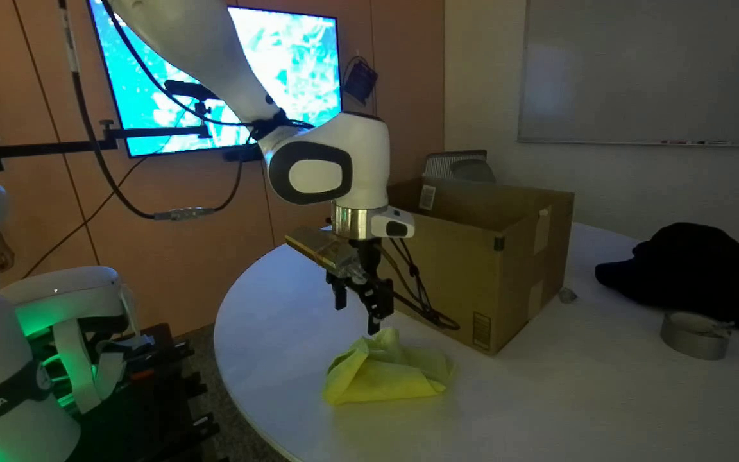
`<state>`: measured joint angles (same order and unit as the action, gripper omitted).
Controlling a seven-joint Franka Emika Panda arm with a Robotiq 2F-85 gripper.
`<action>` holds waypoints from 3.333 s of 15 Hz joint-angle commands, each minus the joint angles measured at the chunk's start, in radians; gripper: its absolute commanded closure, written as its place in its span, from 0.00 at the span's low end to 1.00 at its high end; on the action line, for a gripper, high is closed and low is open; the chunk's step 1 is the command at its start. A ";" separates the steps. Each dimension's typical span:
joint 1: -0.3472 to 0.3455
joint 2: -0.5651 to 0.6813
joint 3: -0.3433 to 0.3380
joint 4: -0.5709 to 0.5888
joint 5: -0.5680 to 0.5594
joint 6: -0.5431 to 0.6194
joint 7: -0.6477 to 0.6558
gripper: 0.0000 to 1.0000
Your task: Pick up the pen, put it on the towel, fold the the towel and put it in the box.
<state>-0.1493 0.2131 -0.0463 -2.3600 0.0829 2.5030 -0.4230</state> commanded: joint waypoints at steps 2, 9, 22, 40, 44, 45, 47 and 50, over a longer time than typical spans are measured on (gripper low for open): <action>0.018 0.088 0.019 0.068 -0.026 -0.039 0.012 0.00; 0.055 0.253 0.029 0.138 -0.114 -0.017 0.070 0.00; 0.064 0.400 -0.023 0.162 -0.238 0.180 0.176 0.26; -0.031 0.150 -0.037 0.114 -0.229 -0.017 0.083 0.85; -0.036 -0.008 -0.034 0.126 -0.202 -0.062 0.097 0.87; -0.030 -0.038 -0.033 0.135 -0.193 -0.059 0.109 0.87; -0.023 -0.083 -0.028 0.169 -0.164 -0.067 0.113 0.86; -0.001 -0.103 -0.015 0.233 -0.093 -0.045 0.126 0.87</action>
<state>-0.1748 0.1336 -0.0718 -2.1834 -0.0734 2.4590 -0.3209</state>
